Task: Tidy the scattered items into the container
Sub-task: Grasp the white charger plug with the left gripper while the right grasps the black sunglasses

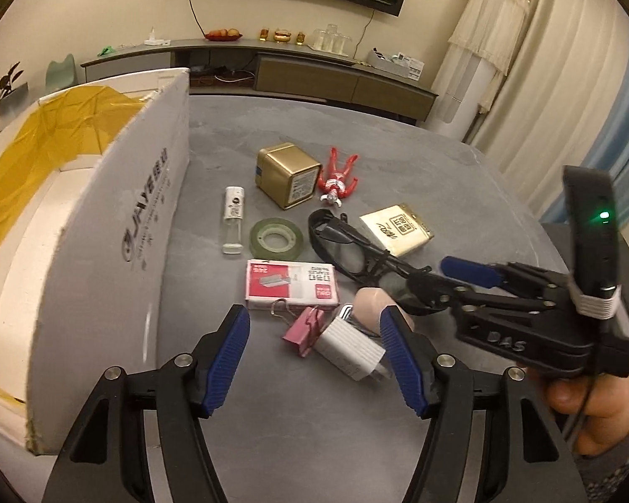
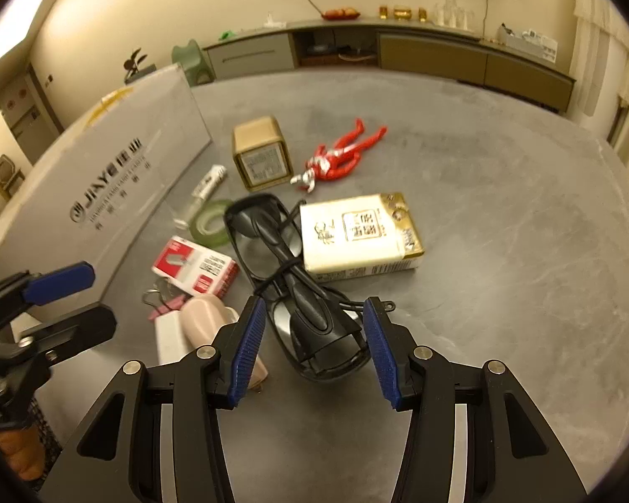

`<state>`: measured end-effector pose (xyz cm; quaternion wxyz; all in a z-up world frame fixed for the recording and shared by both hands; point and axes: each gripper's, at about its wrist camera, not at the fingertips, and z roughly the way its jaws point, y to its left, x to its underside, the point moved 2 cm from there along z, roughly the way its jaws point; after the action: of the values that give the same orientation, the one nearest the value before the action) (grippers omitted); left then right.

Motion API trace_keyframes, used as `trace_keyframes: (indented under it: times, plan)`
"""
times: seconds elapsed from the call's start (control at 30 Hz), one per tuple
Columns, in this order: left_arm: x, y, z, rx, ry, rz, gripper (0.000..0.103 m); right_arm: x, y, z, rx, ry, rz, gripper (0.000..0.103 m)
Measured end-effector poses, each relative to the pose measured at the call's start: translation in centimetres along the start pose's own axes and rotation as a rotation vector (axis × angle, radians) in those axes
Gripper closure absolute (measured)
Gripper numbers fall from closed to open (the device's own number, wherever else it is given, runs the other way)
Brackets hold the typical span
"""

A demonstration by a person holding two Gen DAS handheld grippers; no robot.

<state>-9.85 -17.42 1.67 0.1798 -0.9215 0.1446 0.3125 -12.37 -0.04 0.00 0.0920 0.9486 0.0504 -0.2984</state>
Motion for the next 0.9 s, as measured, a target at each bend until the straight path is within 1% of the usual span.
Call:
trace_keyframes:
  times: [0.03,0.07,0.1,0.13,0.2,0.23,0.27,0.33,0.4,0.43,0.53,0.63,0.73,0.77,0.9]
  plan:
    - [0.0,-0.2,0.3,0.001,0.002,0.006,0.037,0.3,0.0,0.5,-0.009,0.012,0.008,0.056]
    - [0.0,-0.3,0.6,-0.001,0.007,0.009,0.037,0.4,0.0,0.6,-0.025,0.025,0.021,0.068]
    - [-0.1,-0.3,1.0,-0.004,0.014,0.009,0.037,0.6,0.1,0.6,-0.046,0.036,0.035,0.074]
    - [-0.1,-0.3,1.4,-0.007,0.022,0.005,0.037,0.7,0.3,0.5,-0.074,0.047,0.051,0.078]
    - [0.0,0.1,2.0,-0.022,0.035,-0.004,0.037,1.2,0.6,0.1,-0.168,0.080,0.105,0.084]
    - [0.0,0.5,2.3,-0.033,0.042,-0.012,0.037,1.5,0.7,0.1,-0.211,0.097,0.126,0.084]
    - [0.0,0.8,2.5,-0.039,0.047,-0.022,0.037,1.8,0.9,0.1,-0.221,0.104,0.127,0.084]
    - [0.1,1.3,2.8,-0.038,0.055,-0.042,0.037,1.8,1.2,0.1,-0.177,0.093,0.095,0.082]
    - [0.1,1.3,2.9,-0.031,0.054,-0.045,0.037,1.7,1.3,0.0,-0.128,0.076,0.069,0.069]
    - [0.1,1.2,3.0,-0.030,0.052,-0.038,0.037,1.5,1.2,0.0,-0.118,0.069,0.068,0.068]
    - [0.1,0.7,3.4,-0.033,0.053,-0.022,0.036,1.1,1.0,0.2,-0.135,0.055,0.084,0.066]
    - [0.1,0.7,3.6,-0.035,0.057,-0.016,0.036,1.0,0.7,0.4,-0.152,0.060,0.100,0.064]
    - [0.1,1.1,3.2,-0.041,0.053,-0.018,0.036,0.9,0.0,0.2,-0.102,0.063,0.109,0.062]
    - [0.2,1.3,3.0,-0.040,0.051,-0.025,0.036,0.8,-0.2,0.2,-0.099,0.061,0.120,0.062]
    - [0.5,1.9,2.6,-0.038,0.048,-0.034,0.036,0.1,0.2,-0.3,-0.148,0.024,0.151,0.060]
